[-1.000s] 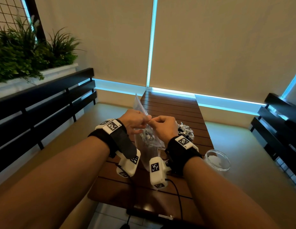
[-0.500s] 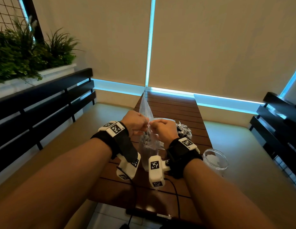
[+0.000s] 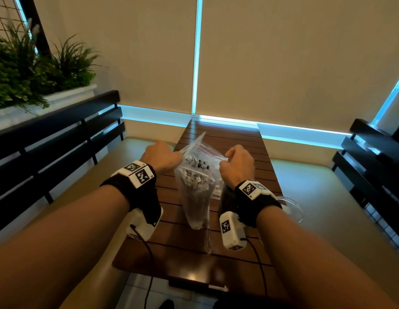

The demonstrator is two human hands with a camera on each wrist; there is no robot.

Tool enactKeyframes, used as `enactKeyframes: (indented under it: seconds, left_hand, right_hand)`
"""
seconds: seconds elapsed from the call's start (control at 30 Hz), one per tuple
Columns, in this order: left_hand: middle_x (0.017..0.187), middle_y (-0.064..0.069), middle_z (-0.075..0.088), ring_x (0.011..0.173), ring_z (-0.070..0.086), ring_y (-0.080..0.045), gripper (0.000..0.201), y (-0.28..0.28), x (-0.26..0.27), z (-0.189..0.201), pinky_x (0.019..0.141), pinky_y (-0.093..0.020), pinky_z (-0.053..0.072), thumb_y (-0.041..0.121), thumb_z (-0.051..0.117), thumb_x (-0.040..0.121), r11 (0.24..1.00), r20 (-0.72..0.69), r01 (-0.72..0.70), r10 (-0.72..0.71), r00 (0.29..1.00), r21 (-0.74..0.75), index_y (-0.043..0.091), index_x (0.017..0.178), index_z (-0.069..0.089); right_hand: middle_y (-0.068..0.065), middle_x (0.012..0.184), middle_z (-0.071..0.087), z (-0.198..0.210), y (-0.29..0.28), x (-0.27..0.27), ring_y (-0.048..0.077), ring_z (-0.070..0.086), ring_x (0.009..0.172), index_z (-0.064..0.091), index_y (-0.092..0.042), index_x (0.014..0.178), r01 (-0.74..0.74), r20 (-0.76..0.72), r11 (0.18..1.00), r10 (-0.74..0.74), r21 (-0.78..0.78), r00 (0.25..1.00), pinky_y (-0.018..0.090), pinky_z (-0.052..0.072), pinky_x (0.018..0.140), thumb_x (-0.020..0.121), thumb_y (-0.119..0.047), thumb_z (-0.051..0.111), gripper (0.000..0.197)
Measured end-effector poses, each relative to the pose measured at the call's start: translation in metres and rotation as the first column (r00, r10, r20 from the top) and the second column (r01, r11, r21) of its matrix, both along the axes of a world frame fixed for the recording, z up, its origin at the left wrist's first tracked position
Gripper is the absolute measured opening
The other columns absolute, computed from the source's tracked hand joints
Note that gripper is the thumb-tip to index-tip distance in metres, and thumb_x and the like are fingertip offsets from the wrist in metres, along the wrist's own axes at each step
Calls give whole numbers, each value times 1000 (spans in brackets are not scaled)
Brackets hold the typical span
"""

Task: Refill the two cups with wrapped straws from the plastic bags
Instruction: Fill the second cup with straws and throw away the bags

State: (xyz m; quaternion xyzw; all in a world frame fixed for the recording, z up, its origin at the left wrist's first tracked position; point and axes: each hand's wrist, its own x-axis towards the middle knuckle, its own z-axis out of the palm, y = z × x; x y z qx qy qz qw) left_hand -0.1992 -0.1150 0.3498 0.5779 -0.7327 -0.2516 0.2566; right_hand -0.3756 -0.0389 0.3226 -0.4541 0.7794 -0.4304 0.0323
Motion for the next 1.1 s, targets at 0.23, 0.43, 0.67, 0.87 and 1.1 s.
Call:
enactKeyframes:
  seconds: [0.23,0.43,0.67,0.87,1.1]
  left_hand:
    - [117,-8,40,72,54,-22,22,16,-22,-9,66,-37,54,16,66,87,898,482,311,-133,866,-311,16,100,49]
    - [129,-9,44,101,60,-30,41,-1,1,1,90,-44,54,18,67,84,959,492,223,-109,864,-178,22,124,58]
    - [123,-8,49,92,57,-24,53,12,-8,9,75,-33,53,11,71,78,893,430,376,-246,869,-249,9,130,58]
    - [114,-4,45,88,56,-24,37,24,-17,20,76,-42,56,14,68,79,820,402,463,-320,858,-335,15,115,60]
    - [128,-8,46,103,51,-21,52,28,-14,22,76,-31,52,23,67,88,677,535,593,-335,776,-436,10,136,52]
  right_hand:
    - [0,122,41,1,-3,16,22,57,94,63,-23,116,-259,-306,901,370,349,877,35,53,75,87,-11,66,32]
    - [11,140,36,6,2,-6,35,59,106,54,-15,129,-41,-227,905,150,424,962,41,50,83,87,-15,62,42]
    - [6,112,52,19,6,3,20,49,99,66,-15,105,-153,-601,977,213,151,771,35,50,87,90,-23,63,17]
    - [10,125,58,6,-30,23,24,55,112,66,-8,119,-487,-462,824,566,289,683,35,45,99,97,-19,52,28]
    - [11,99,62,-28,-47,30,29,62,97,64,-9,106,-386,-151,891,427,238,892,33,44,70,95,-26,48,26]
